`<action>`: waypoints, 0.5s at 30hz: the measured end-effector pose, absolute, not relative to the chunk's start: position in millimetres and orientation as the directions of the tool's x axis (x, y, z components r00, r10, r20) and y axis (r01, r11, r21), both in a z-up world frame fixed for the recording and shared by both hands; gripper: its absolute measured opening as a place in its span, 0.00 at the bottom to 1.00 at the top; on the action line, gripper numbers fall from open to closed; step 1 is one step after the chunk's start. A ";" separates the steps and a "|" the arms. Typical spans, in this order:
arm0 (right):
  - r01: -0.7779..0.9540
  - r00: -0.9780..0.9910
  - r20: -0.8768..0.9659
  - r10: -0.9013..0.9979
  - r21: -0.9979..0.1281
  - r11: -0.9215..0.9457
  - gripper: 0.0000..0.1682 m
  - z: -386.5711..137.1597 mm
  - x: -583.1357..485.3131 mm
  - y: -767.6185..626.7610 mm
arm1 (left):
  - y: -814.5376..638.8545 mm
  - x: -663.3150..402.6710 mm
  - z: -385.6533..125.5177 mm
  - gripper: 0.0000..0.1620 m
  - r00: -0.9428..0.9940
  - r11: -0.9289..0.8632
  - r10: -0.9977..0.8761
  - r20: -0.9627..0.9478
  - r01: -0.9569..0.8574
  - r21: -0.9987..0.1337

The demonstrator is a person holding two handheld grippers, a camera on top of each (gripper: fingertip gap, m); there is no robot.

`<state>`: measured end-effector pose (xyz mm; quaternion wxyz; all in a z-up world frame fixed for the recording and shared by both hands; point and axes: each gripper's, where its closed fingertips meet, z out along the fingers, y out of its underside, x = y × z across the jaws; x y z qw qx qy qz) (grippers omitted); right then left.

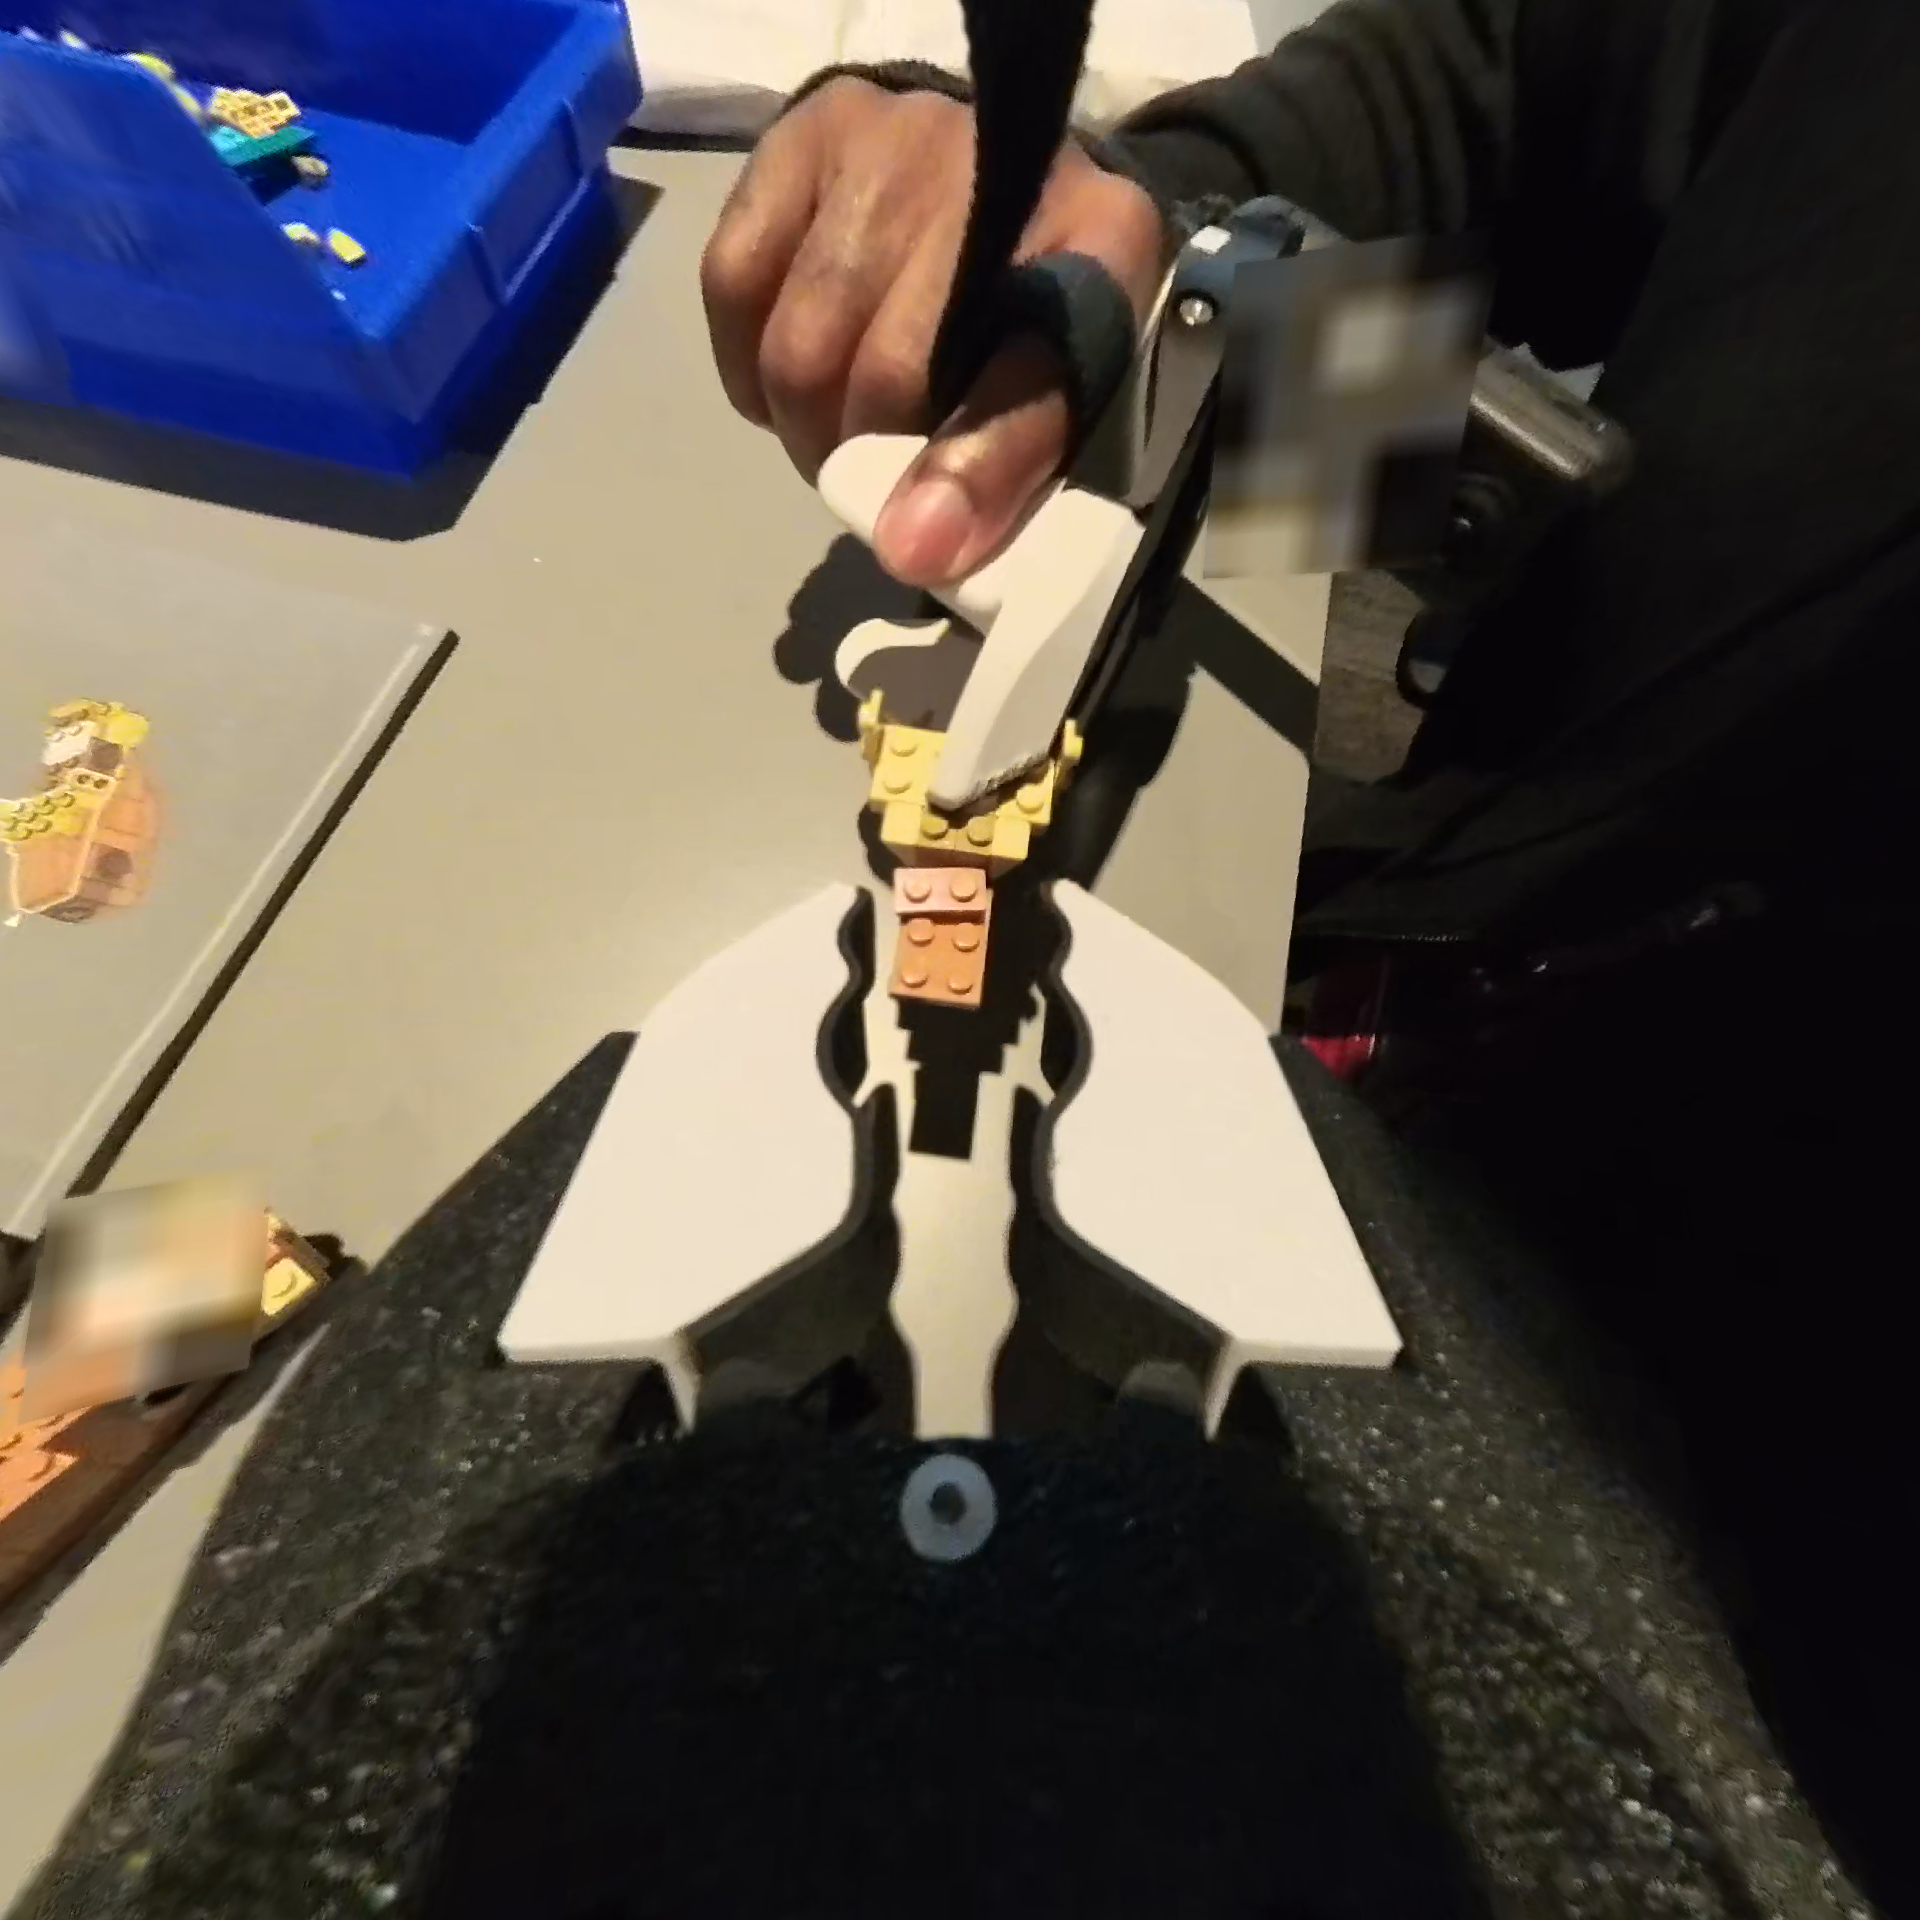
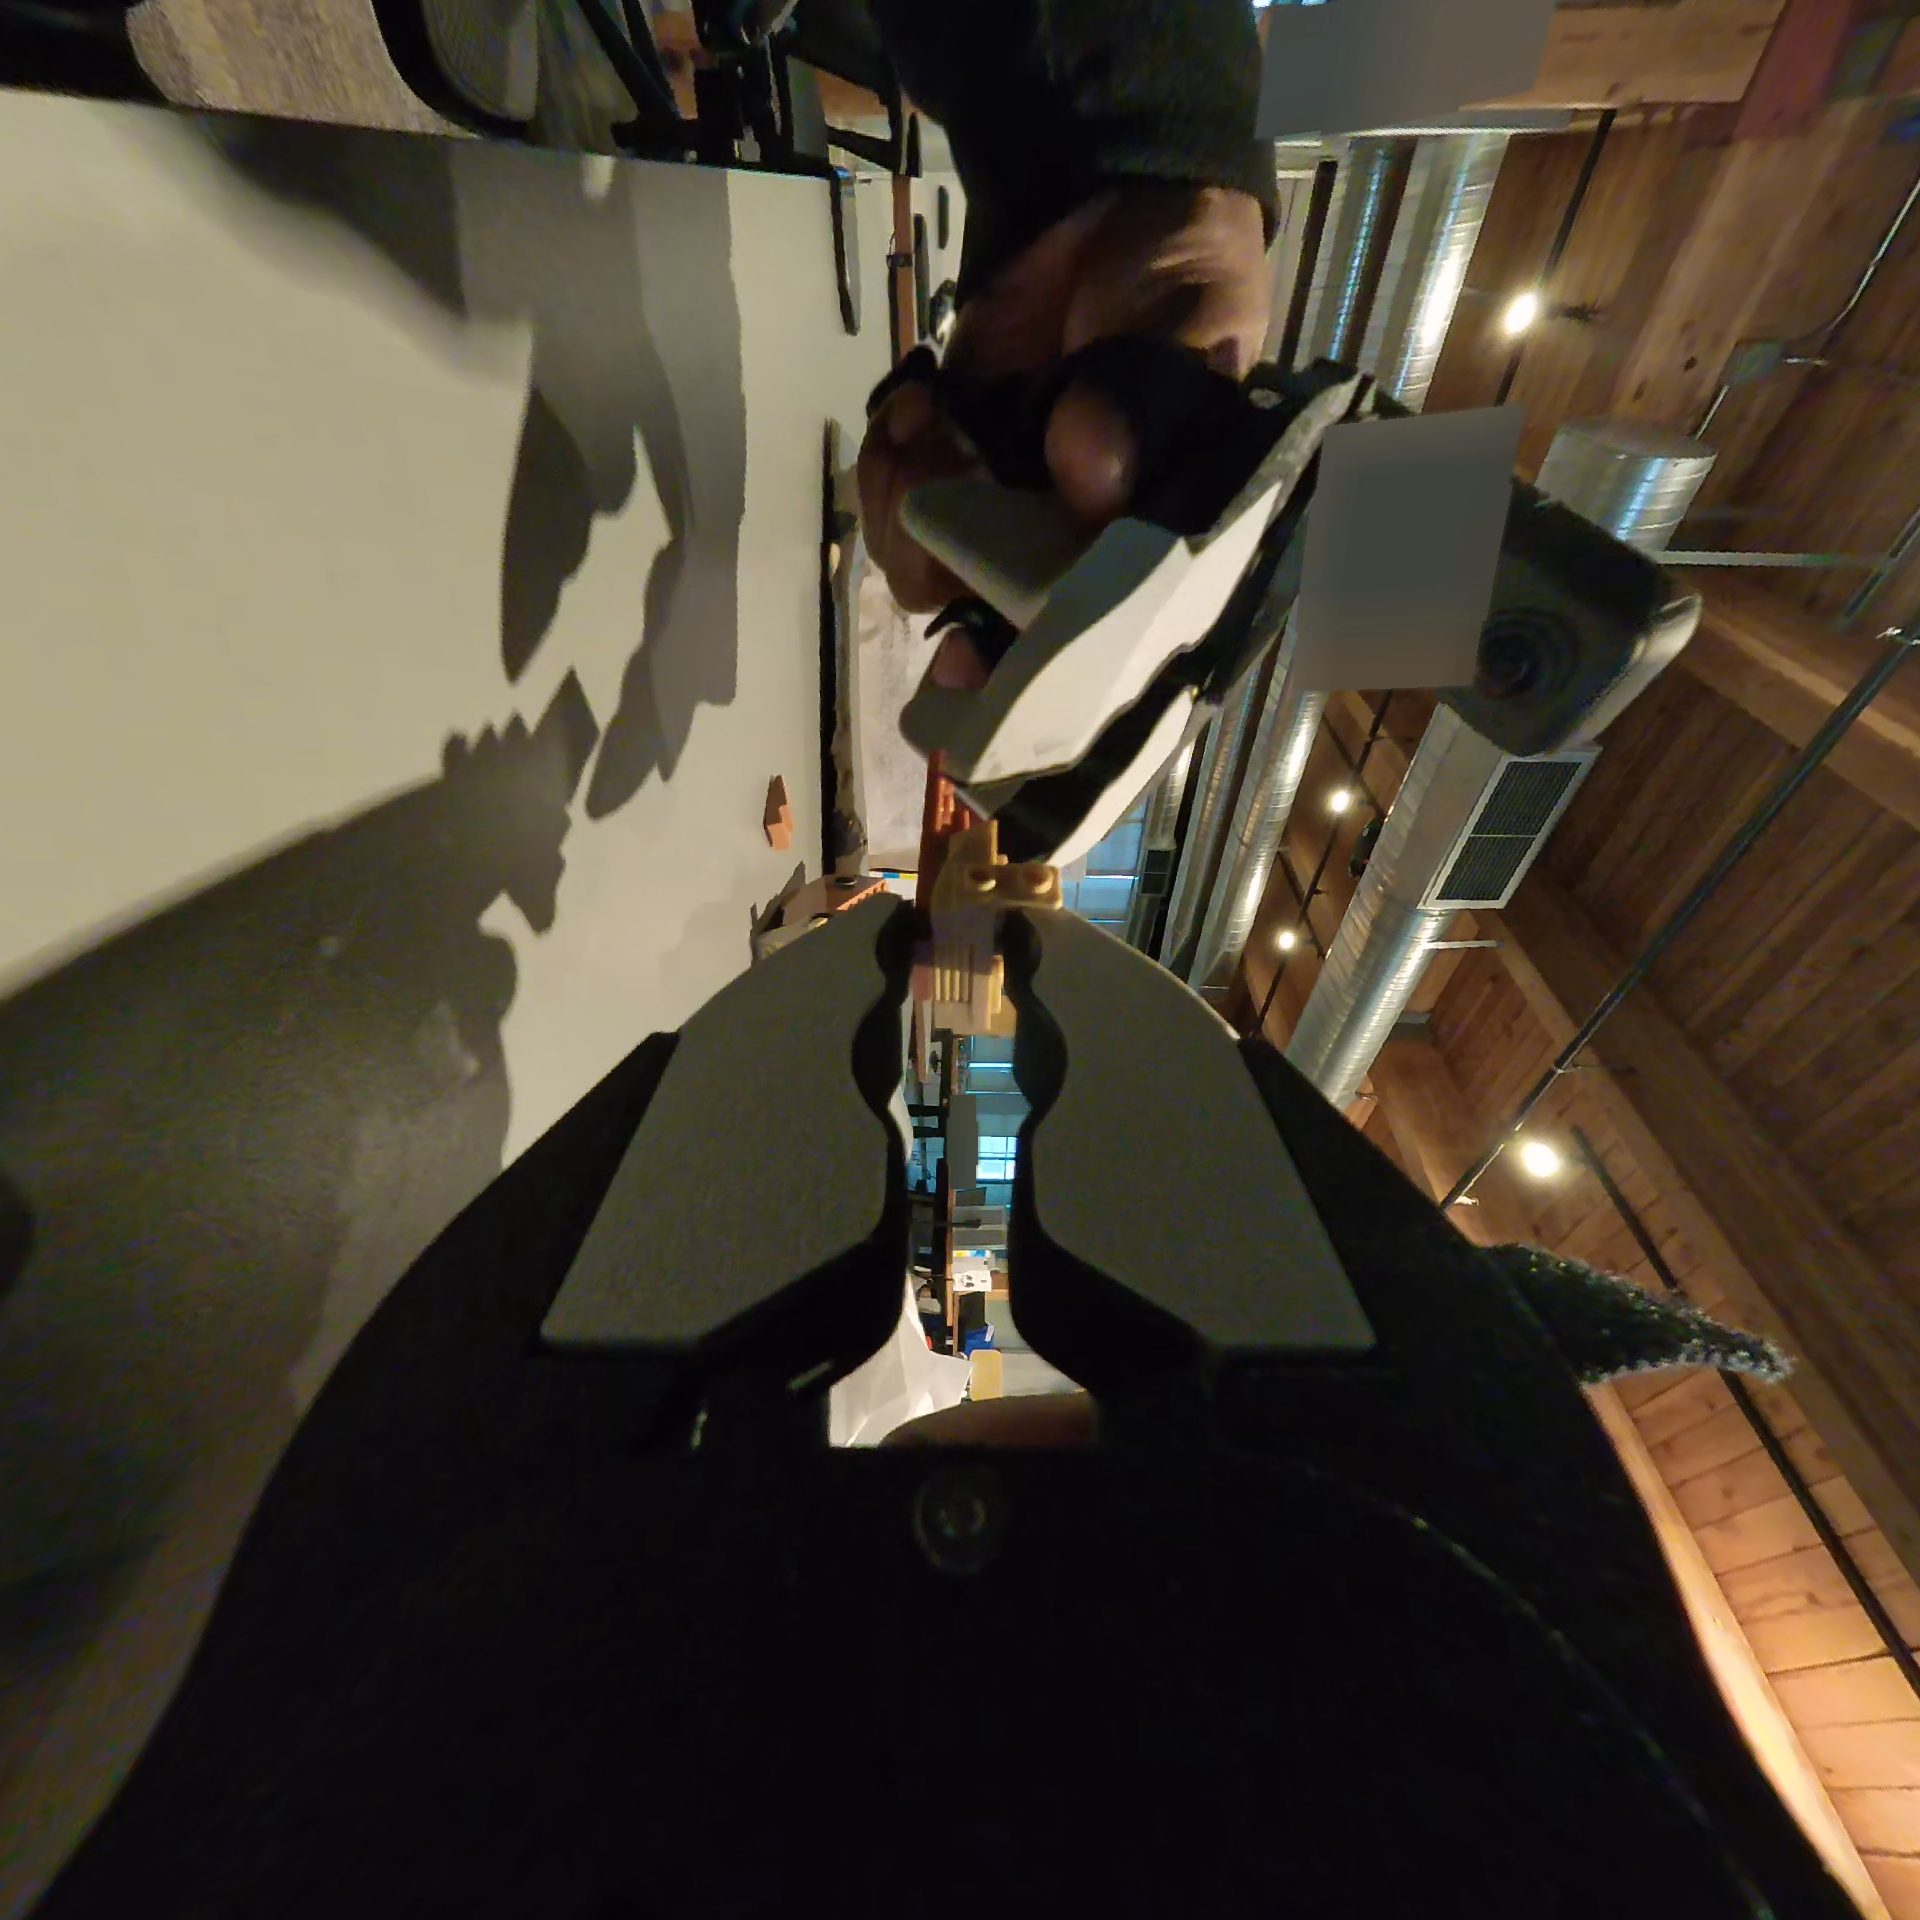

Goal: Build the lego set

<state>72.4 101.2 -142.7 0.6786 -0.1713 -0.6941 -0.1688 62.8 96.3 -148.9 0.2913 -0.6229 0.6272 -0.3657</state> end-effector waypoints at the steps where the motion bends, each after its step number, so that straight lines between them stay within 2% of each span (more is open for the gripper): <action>1: 0.466 -0.020 1.000 0.010 0.001 0.885 0.09 -142.8 72.5 101.3 | 96.1 63.4 -150.2 0.17 -0.059 -0.030 -0.995 0.078 -0.573 -0.819; 8: 0.468 -0.026 1.000 0.016 -0.002 0.884 0.09 -144.4 72.5 102.1 | 94.3 64.8 -149.4 0.13 -0.092 0.025 -0.995 0.034 -0.574 -0.819; 15: 0.465 -0.022 1.000 0.021 -0.009 0.885 0.09 -143.9 71.9 101.7 | 96.6 65.6 -150.4 0.14 -0.087 0.053 -0.996 -0.003 -0.584 -0.810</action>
